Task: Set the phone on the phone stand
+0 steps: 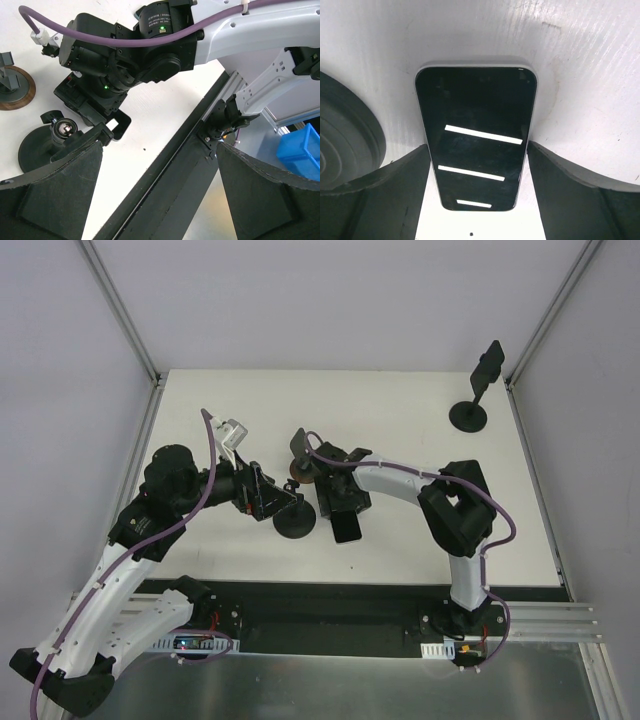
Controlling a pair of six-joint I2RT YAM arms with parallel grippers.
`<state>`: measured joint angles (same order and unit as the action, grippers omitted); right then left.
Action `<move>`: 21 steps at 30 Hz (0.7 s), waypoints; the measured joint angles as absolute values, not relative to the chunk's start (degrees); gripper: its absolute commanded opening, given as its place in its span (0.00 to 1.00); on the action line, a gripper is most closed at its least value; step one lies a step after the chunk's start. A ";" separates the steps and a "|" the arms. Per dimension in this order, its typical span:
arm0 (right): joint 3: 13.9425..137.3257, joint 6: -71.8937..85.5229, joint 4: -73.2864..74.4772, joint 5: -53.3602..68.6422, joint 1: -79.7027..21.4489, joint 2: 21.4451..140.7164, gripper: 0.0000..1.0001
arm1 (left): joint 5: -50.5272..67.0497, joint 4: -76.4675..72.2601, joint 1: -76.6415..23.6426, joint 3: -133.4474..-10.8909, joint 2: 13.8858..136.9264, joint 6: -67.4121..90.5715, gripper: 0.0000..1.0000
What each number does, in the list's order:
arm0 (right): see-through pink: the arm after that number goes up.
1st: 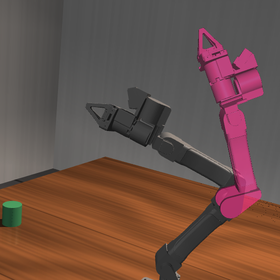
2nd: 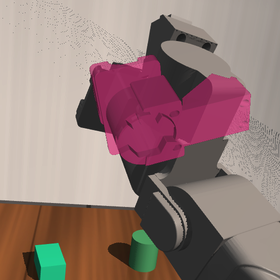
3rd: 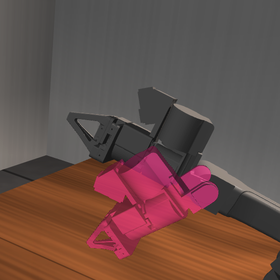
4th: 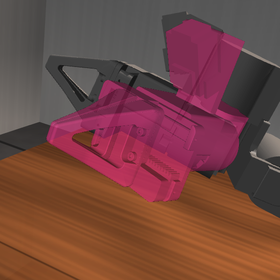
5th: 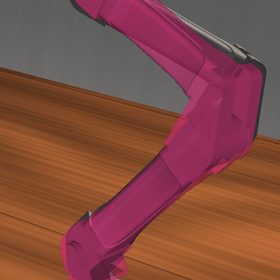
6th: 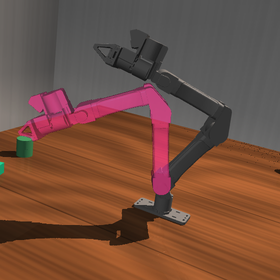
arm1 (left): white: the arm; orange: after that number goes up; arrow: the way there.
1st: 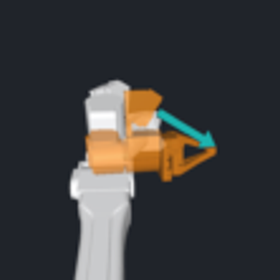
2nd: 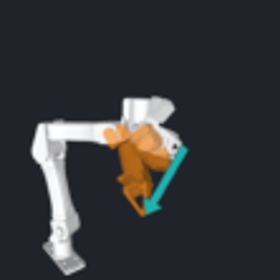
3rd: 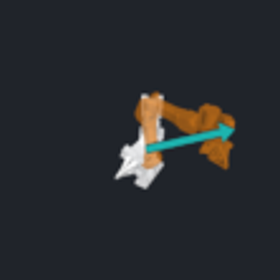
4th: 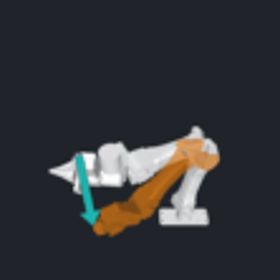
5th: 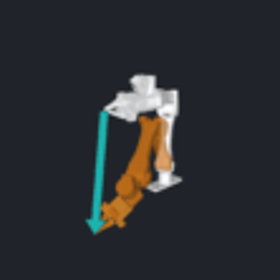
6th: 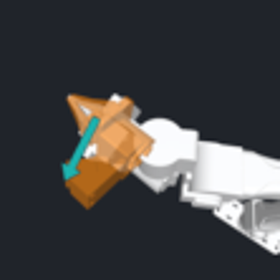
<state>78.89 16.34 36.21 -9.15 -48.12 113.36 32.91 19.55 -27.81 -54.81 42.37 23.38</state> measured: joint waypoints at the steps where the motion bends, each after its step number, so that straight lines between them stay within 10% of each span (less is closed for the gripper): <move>1: 78.87 16.29 36.23 -9.06 -47.99 113.34 0.78 | 32.91 19.55 -27.81 -54.81 42.37 23.35 0.94; 21: 72.79 16.03 30.59 -11.05 -47.72 109.01 0.03 | 32.97 19.57 -27.81 -54.81 43.97 23.38 0.94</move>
